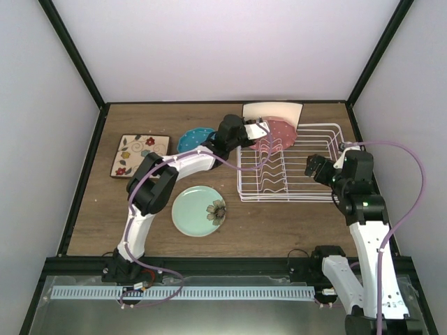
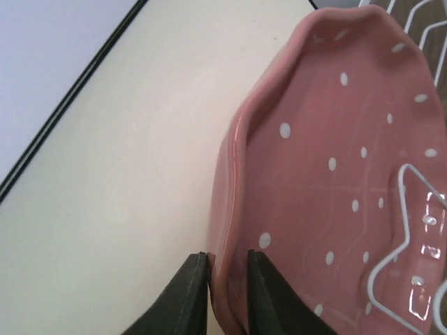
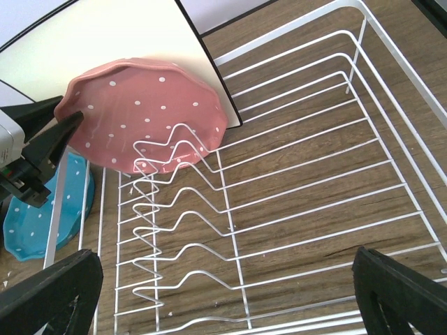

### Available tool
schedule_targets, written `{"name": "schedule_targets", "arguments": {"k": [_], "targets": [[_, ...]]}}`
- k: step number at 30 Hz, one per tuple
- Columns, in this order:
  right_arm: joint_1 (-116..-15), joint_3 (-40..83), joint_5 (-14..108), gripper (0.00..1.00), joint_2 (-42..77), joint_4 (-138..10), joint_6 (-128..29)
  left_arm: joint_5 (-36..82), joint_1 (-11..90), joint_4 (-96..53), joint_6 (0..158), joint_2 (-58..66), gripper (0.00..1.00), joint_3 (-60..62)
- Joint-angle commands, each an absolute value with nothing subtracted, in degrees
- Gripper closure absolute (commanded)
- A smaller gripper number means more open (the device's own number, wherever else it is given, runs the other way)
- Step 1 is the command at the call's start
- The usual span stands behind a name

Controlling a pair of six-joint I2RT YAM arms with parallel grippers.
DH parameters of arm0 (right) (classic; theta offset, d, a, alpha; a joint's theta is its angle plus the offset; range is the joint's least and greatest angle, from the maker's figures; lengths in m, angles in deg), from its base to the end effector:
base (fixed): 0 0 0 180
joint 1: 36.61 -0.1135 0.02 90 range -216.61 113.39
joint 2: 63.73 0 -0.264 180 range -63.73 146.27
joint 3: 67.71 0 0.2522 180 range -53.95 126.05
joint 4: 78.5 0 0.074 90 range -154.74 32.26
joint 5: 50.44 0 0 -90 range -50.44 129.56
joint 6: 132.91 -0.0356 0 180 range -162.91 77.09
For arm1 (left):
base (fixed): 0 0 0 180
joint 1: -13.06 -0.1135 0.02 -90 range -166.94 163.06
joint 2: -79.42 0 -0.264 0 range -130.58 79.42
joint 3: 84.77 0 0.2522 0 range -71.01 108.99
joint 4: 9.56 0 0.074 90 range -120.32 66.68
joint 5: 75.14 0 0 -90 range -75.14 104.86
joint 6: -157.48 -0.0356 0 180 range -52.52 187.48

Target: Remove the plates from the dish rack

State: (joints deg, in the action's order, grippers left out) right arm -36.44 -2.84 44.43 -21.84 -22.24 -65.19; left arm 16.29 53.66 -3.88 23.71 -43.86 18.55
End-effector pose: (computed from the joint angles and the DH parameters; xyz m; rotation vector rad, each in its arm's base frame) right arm 0.1472 0.0026 0.3282 0.3728 2.1337 0.3145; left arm 0.3852 -0.3313 0.2211 1.2352 1.3367 0.0164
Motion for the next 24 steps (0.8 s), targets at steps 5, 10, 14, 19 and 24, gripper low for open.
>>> {"name": "schedule_targets", "arguments": {"k": [5, 10, 14, 19, 24], "targets": [[-36.87, 0.10, 44.57, 0.00, -21.56, -21.55, -64.19, 10.29, 55.51, -0.95, 23.61, -46.55, 0.96, 18.88], [-36.87, -0.14, 44.66, 0.00, -21.56, -21.59, -64.28, 7.03, 56.46, -0.02, 24.16, -44.46, 0.96, 18.86], [-36.87, -0.80, 44.89, 0.00, -21.72, -21.97, -64.45, 6.31, 57.07, -0.61, 25.26, -40.92, 0.96, 18.57], [-36.91, -1.89, 45.76, 0.00, -21.96, -23.03, -65.07, 5.98, 57.66, -1.38, 26.23, -36.20, 0.96, 18.91], [-36.87, -2.77, 46.71, 0.00, -22.04, -24.16, -65.68, 6.84, 57.80, -3.52, 28.07, -33.08, 0.96, 21.22]]}}
